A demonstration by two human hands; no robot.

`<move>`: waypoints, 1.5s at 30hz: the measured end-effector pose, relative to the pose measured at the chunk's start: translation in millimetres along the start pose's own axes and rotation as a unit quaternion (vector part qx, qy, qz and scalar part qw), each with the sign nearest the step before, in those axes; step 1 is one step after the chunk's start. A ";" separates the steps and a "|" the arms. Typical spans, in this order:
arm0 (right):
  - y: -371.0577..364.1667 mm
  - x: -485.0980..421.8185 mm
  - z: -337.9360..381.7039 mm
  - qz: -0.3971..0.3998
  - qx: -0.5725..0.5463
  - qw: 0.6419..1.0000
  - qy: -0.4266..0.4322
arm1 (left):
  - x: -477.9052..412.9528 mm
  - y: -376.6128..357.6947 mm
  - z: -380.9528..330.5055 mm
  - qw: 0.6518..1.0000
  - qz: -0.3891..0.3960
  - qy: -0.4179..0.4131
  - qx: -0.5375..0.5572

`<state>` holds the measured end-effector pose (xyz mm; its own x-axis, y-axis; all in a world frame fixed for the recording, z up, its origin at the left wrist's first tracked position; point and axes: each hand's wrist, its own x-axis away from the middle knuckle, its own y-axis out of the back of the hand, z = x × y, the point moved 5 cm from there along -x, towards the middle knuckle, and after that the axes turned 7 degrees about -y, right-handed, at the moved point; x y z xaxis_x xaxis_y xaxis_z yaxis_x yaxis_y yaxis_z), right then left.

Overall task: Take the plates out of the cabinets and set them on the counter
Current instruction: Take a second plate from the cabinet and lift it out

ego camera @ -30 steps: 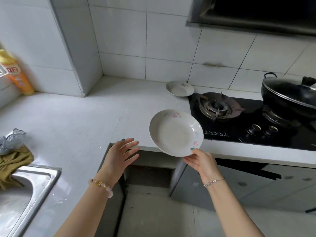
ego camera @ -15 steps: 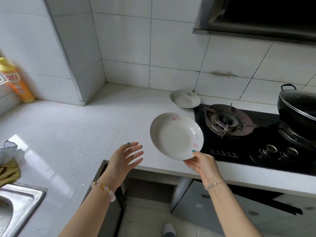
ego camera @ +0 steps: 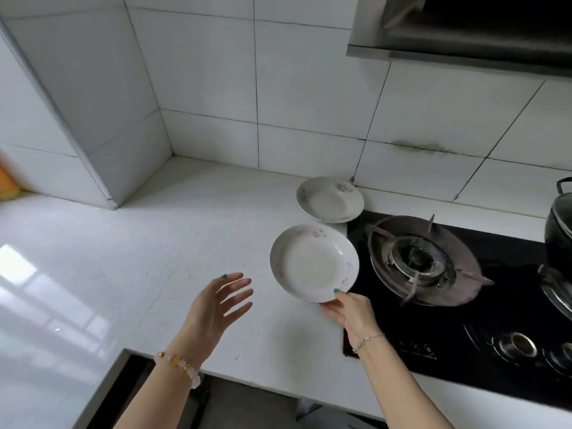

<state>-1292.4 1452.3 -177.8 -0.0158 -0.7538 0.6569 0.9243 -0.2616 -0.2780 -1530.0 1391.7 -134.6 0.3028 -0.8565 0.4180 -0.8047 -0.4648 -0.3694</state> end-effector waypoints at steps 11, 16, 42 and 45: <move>11.1 -41.6 18.2 -0.033 -0.022 0.999 -0.035 | -37.3 -25.2 7.1 0.999 0.021 0.042 -0.026; 7.7 -49.0 14.9 -0.046 -0.013 0.998 -0.034 | -46.4 -25.4 2.2 0.998 0.035 0.042 -0.032; 13.6 17.0 12.1 -0.079 -0.012 0.995 0.054 | -34.2 -22.2 -6.7 0.993 0.106 0.038 -0.026; 4.8 32.0 11.2 -0.073 -0.019 0.995 0.068 | -31.6 -19.2 -8.5 0.992 0.114 0.033 -0.034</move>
<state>-1284.2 1433.7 -150.3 -0.2032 -0.7803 0.5914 0.8934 -0.3949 -0.2142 -1528.5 1429.6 -133.7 0.0762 -0.9204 0.3836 -0.8817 -0.2418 -0.4052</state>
